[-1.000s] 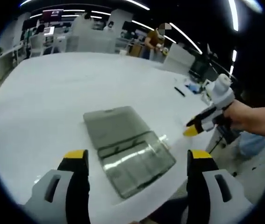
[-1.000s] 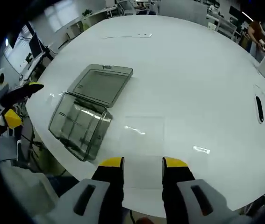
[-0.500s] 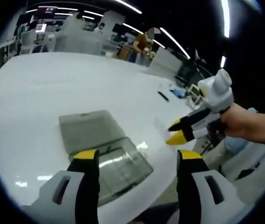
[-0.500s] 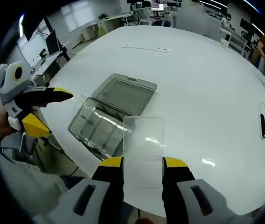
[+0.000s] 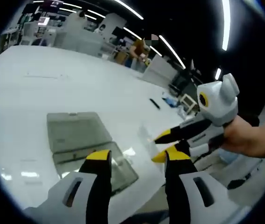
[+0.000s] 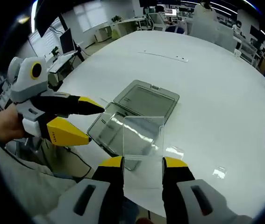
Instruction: Insert the divider into the dual guide fixture by aligning both edges with the guide slots and pushing it downward to the bottom, including one-sided entry, uneven engagement, binding, and posture correction.
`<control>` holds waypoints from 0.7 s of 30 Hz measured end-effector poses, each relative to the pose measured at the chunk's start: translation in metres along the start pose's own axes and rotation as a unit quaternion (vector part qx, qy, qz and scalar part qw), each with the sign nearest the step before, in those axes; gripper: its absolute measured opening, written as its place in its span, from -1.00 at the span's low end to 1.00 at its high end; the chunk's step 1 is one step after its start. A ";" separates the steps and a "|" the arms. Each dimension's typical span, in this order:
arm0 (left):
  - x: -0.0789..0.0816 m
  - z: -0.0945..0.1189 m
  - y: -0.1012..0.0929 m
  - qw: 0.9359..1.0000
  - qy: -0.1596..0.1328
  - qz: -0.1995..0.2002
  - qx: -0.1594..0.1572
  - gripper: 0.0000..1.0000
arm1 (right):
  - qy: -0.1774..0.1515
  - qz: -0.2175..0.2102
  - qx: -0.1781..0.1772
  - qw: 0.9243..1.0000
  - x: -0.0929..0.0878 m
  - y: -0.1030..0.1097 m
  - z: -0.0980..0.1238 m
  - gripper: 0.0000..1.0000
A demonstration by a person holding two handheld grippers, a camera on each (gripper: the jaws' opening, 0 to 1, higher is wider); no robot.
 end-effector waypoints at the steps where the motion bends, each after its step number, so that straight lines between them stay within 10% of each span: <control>1: 0.000 0.000 0.000 1.000 -0.001 0.005 -0.001 -0.25 | -0.001 0.001 0.003 1.000 0.001 0.002 0.000 -0.47; 21: -0.001 0.004 0.004 0.997 -0.035 0.063 0.009 -0.71 | -0.021 -0.001 0.037 0.999 0.018 0.030 -0.006 -0.47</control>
Point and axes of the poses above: the point that each gripper's makers call its tool centre point, and the gripper's own axes: z roughly backward along the fingers, y roughly to its left, x roughly out of its top, the point moved 4 cm from there along z, roughly backward along the fingers, and after that the axes turned 10 degrees about -y, right-handed, at the moved point
